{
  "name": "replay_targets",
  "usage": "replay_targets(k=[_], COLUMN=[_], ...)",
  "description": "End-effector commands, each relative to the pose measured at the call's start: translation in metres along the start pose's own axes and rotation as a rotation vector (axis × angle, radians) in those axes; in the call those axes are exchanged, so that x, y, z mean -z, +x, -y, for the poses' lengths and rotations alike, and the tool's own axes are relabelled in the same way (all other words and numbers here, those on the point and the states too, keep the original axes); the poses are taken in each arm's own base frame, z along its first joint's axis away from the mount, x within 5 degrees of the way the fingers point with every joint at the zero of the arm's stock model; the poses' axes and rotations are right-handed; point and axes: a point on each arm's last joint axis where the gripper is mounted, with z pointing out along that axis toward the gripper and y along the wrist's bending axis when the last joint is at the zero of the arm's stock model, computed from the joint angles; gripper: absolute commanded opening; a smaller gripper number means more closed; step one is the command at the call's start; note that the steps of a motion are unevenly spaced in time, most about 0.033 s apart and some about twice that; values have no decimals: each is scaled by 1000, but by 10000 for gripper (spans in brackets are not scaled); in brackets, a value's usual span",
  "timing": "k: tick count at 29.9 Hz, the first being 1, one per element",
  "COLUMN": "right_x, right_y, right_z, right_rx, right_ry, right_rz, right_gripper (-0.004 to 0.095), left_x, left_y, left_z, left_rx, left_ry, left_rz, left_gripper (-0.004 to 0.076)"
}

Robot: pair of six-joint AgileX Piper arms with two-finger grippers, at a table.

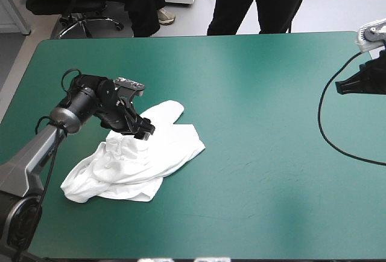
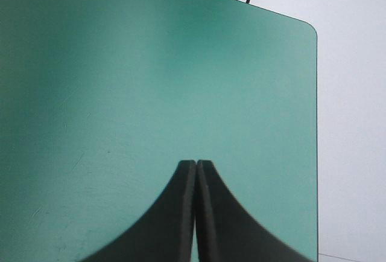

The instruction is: Fold the cloth

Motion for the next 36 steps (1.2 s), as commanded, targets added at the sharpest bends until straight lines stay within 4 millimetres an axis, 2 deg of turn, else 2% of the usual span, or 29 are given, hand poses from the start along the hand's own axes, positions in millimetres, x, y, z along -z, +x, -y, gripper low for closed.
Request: replay_targets(k=[1, 10, 13, 15, 19, 20, 28, 36], right_x=[16, 16, 16, 16, 16, 16, 16, 12], right_y=[-9, -8, -8, -8, -8, -8, -8, -8], right_z=[3, 5, 5, 5, 5, 5, 5, 5], right_rx=[3, 14, 14, 14, 14, 14, 14, 13], right_ry=[48, 69, 69, 69, 69, 69, 69, 67], right_rz=[101, 92, 92, 92, 92, 92, 92, 86], right_gripper=[-13, -13, -13, -13, -13, -13, -13, -13], left_x=[3, -46, -60, -67, -74, -74, -68, -44], left_y=[-8, -13, -7, -3, 4, 4, -4, -33], left_z=[1, -3, -3, -3, -3, -4, -1, 35], left_rx=[-5, 21, 28, 31, 35, 33, 41, -73], left_ry=[-7, 27, 33, 36, 38, 35, 44, 67], left_rz=[50, -78, -120, -148, -179, -180, -135, -17], left_gripper=[580, 568, 452, 333, 19, -13, -17, -17])
